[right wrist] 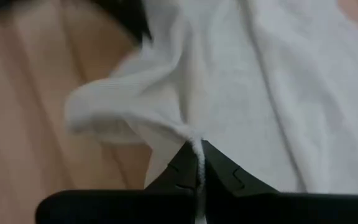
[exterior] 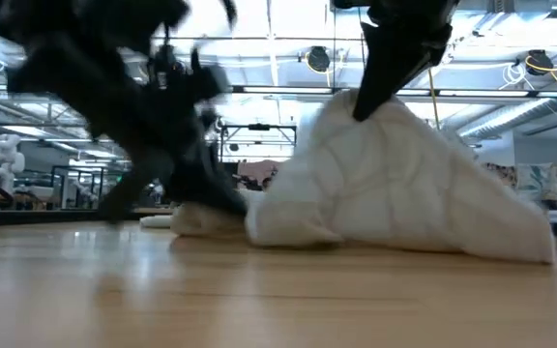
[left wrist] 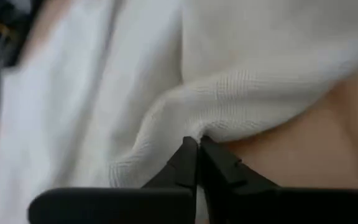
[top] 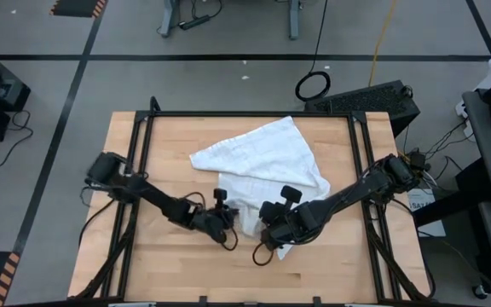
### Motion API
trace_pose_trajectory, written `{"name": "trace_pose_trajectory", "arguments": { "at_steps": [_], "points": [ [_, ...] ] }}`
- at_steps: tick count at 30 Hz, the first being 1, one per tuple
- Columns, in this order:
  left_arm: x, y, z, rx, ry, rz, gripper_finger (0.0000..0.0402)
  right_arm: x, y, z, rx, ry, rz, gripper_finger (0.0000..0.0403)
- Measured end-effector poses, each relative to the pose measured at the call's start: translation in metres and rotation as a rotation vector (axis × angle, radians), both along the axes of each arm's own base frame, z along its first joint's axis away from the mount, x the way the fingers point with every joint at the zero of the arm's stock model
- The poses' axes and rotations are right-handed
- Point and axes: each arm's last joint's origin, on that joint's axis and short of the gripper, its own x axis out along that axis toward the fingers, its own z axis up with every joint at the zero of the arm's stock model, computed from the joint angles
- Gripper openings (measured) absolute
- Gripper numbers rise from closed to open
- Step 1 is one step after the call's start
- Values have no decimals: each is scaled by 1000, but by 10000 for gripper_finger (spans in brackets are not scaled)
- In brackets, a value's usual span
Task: Roll towel
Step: Roll the white towel
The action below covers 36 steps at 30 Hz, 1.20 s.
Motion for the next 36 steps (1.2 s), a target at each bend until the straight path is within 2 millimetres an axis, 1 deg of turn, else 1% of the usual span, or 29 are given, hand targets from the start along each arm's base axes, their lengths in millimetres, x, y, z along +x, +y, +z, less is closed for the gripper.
{"name": "trace_pose_trajectory", "arguments": {
  "at_steps": [3, 5, 6, 9, 11, 12, 15, 17, 19, 23, 26, 28, 31, 36],
  "points": [
    [-15, -1, 38, 13, 2, -89, 7, -3, 8, -1, 25, 29, 57, 0],
    [-30, 3, 63, 41, 21, -134, 5, -5, 14, -1, 34, 45, 112, 0],
    [-37, 6, 78, 57, -6, -136, 5, -6, 17, -1, 37, 45, 135, 0],
    [-55, 24, 125, 112, -181, -16, 9, -6, 21, 0, 50, 39, 173, 0],
    [-61, 41, 143, 117, -247, 45, 15, -3, 22, 1, 54, 11, 169, 0],
    [-63, 49, 147, 104, -247, 51, 20, -2, 21, 1, 61, 0, 162, 0],
    [-67, 63, 147, -18, -216, 31, 47, 4, 21, 3, 87, -54, 151, 0],
    [-67, 67, 141, -107, -166, 46, 75, 6, 22, 4, 96, -83, 152, 0],
    [-65, 68, 127, -173, -114, 88, 110, 8, 21, 5, 102, -102, 148, 0],
    [-64, 66, 89, -215, 4, 161, 190, 11, 15, 5, 102, -100, 129, 0],
    [-66, 61, 66, -234, 62, 212, 231, 14, 7, 4, 106, -97, 106, 0],
    [-68, 52, 58, -285, 86, 214, 244, 16, 2, 4, 112, -99, 82, 0],
    [-74, 31, 55, -372, 89, 184, 248, 20, -7, 4, 115, -100, 54, 0],
    [-86, -11, 58, -421, -50, 178, 248, 26, -24, 4, 130, -97, 11, 0]
  ]
}}
